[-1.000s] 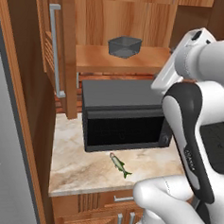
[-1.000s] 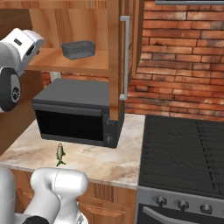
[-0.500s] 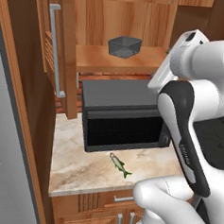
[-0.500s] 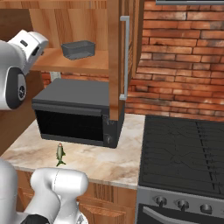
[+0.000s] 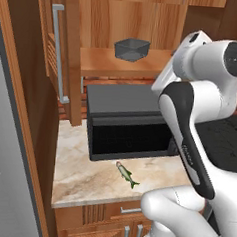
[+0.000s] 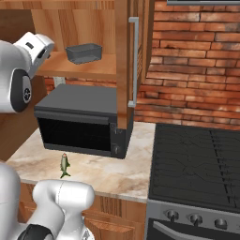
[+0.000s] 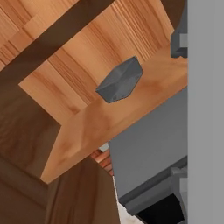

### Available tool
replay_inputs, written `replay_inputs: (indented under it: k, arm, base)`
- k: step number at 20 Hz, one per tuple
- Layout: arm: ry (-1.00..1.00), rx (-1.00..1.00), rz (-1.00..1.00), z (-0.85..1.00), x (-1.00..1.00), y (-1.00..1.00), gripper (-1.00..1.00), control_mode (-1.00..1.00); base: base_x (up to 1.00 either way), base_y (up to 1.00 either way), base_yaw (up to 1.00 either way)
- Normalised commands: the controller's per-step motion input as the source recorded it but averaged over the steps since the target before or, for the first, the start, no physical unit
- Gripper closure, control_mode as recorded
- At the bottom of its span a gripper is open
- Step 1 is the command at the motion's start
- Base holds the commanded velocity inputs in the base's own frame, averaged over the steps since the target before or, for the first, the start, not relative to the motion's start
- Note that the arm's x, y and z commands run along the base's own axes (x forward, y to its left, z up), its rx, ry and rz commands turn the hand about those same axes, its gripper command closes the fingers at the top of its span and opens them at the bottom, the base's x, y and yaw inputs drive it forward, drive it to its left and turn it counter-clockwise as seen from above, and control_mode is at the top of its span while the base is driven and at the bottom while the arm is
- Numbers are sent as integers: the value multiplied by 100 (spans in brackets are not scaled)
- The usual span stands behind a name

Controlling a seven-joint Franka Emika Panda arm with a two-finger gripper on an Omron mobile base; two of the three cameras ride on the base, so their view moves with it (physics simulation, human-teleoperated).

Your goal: Retrieve the tupperware from the cabinet, then place the raw meat into the tupperware to avoid contamination.

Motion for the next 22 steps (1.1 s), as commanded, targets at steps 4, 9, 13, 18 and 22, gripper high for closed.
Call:
replay_inputs:
  k: [4, 9, 13, 18, 22]
  arm:
    - [5, 0, -4, 2, 18, 6, -100, -100]
    - [3, 0, -3, 0, 18, 3, -100, -100]
    - [3, 0, -2, 0, 21, 2, -100, -100]
    - [2, 4, -1, -1, 21, 0, -100, -100]
    - [0, 6, 0, -7, 21, 0, -100, -100]
  base:
    - [0, 0, 0]
    - [0, 0, 0]
    - [0, 0, 0]
    - [0, 0, 0]
    - [0, 0, 0]
